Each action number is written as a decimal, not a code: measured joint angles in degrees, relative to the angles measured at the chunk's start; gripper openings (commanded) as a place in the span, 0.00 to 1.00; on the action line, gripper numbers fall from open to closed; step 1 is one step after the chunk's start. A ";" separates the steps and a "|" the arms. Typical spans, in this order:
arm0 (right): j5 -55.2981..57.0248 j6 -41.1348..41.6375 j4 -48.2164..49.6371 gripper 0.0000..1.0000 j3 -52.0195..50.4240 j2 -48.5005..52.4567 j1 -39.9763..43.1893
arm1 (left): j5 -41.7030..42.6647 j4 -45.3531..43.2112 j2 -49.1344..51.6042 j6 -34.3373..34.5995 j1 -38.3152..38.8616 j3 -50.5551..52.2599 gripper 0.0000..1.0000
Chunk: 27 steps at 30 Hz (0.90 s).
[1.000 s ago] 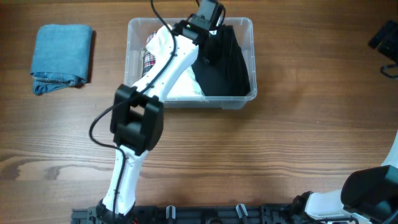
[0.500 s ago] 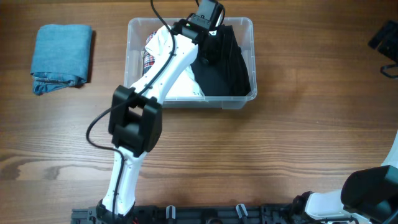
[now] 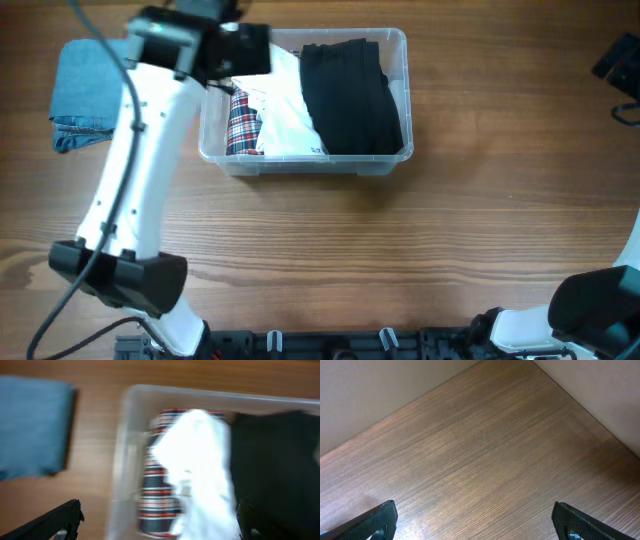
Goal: Pack container
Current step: 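Move the left gripper to the blue denim item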
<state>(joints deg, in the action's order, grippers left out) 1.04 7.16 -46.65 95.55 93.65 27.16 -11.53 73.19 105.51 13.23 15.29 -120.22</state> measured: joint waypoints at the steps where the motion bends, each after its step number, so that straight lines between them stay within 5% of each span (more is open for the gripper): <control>1: 0.00 0.00 0.00 1.00 0.00 0.00 0.00 | -0.44 0.79 0.15 0.00 -3.15 0.02 1.00; 10: 0.00 0.00 0.00 1.00 0.00 0.00 0.00 | -11.98 -1.33 4.42 -1.64 -21.51 0.00 1.00; 27: 0.00 0.00 0.00 1.00 -0.15 0.00 0.00 | -23.65 -21.62 31.45 -19.04 -21.31 0.28 1.00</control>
<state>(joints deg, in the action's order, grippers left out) 1.04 7.16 -46.65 95.39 93.65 27.16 -35.18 51.57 136.97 -5.80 -6.02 -119.94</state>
